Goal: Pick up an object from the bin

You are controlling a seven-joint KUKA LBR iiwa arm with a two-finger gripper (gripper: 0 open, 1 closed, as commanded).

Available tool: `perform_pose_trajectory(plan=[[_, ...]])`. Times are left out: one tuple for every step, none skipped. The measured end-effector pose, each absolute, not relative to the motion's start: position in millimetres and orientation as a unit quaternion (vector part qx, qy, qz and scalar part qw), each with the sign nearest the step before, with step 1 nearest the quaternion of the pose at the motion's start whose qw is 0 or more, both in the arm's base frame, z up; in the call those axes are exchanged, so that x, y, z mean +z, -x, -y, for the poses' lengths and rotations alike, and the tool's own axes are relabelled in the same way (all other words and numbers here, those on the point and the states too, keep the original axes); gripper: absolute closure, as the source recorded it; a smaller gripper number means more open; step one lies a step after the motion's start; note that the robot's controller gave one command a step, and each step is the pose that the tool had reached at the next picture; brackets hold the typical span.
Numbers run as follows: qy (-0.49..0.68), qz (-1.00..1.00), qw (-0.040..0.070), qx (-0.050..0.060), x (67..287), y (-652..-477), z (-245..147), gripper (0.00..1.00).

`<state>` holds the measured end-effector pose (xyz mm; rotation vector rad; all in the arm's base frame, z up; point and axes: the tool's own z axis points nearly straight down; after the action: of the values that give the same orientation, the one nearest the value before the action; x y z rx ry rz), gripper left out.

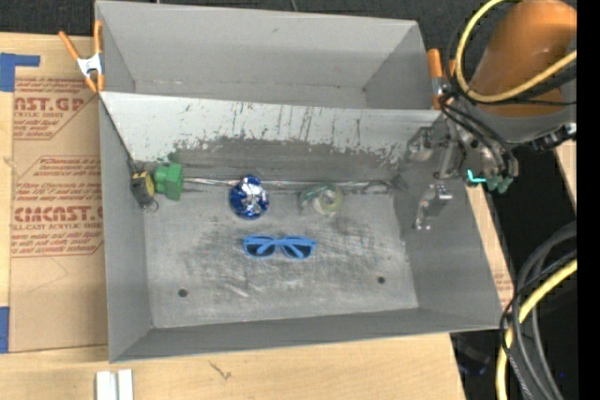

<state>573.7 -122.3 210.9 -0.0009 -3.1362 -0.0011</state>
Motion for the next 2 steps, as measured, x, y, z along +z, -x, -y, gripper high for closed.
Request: perform_pose_trajectory(plan=[[-0.112,0.994,-0.005,0.001,71.3,-543.1,65.7,0.0],[-0.203,0.979,-0.003,-0.002,82.7,-567.5,-50.0,0.0]])
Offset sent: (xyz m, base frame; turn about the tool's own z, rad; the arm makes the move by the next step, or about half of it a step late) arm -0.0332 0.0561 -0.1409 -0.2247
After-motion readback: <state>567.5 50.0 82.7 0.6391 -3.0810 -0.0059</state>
